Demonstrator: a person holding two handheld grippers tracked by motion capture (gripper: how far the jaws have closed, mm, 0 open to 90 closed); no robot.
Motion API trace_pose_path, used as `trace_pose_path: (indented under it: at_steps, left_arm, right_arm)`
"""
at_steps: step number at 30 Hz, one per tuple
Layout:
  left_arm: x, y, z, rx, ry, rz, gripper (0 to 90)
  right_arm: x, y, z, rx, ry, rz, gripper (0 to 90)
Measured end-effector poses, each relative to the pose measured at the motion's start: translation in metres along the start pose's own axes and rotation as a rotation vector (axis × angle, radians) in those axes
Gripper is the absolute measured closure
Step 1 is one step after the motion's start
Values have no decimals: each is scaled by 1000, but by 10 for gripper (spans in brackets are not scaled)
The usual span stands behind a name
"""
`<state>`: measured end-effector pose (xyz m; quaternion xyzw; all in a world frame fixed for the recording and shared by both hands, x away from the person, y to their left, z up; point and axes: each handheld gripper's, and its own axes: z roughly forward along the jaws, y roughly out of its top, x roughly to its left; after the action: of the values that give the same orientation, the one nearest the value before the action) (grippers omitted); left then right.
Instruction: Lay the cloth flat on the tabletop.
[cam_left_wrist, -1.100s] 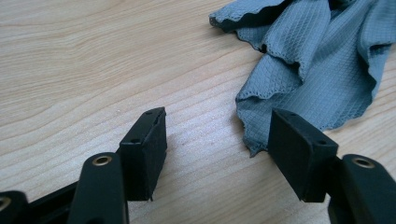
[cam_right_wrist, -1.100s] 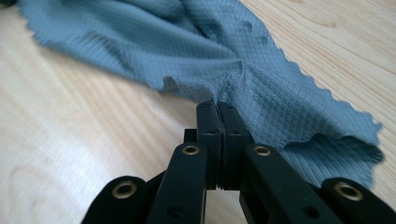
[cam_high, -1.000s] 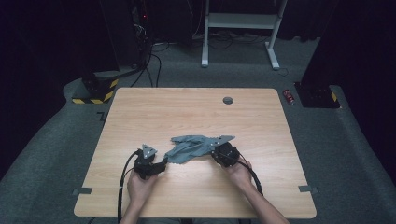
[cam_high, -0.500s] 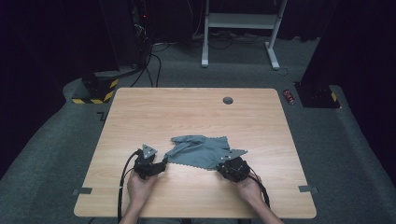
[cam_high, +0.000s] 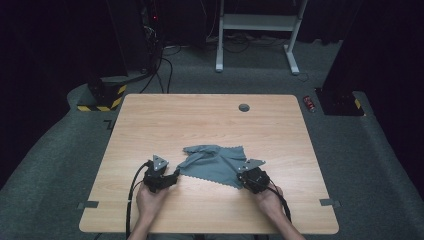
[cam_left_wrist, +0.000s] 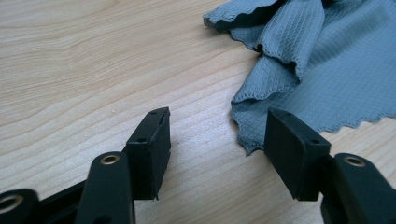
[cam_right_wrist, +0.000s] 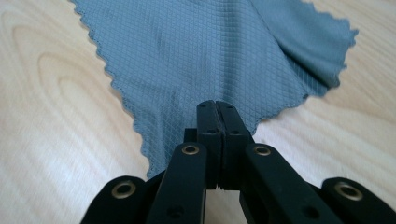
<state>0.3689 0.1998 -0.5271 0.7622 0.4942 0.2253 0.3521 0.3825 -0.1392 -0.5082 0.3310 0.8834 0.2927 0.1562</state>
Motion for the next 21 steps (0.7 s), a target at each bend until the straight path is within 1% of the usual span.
trace_pose_path:
  at_steps: [2, 3, 4, 5, 7, 8, 10, 11, 12, 15, 16, 18, 19, 21]
  left_arm:
    - [-1, -1, -1, -5, -20, 7, 414]
    - [-1, -1, -2, -11, -33, 6, 432]
    - [-1, -1, -3, -17, -56, 6, 448]
    - [-2, -1, -5, -26, -67, 6, 463]
    - [-4, -1, -5, -24, -100, 5, 500]
    - [-6, -1, -5, -22, -105, 10, 520]
    - [-9, 3, -5, -7, -111, 37, 556]
    - [-11, 5, -4, -6, -119, 44, 582]
    - [-12, 7, -4, -3, -117, 51, 617]
    - [-15, 16, -4, 2, -107, 83, 668]
    - [-17, 20, -3, 9, -101, 96, 681]
    - [-20, 25, -1, 19, -92, 119, 698]
    - [-21, 28, 0, 20, -94, 122, 699]
    - [-24, 32, 1, 21, -114, 131, 681]
  right_arm:
    - [0, -3, -4, 6, 3, -9, 892]
    - [0, -5, -5, 9, 7, -15, 892]
    - [0, -5, -6, 13, 12, -14, 890]
    - [-1, -6, -7, 13, 18, -15, 877]
    - [-4, -7, -8, -6, 20, 10, 812]
    - [-7, -7, -9, -29, 23, 36, 781]
    - [-10, -7, -10, -56, 24, 59, 752]
    - [-12, -7, -9, -77, 27, 73, 732]
    - [-13, -6, -7, -86, 29, 79, 713]
    - [-13, -6, 1, -86, 22, 75, 693]
    - [-13, -6, 3, -86, 18, 74, 686]
    - [-13, -8, 6, -104, 15, 85, 674]
    - [-13, -9, 7, -113, 6, 84, 671]
    - [-14, -13, 7, -136, 11, 99, 668]
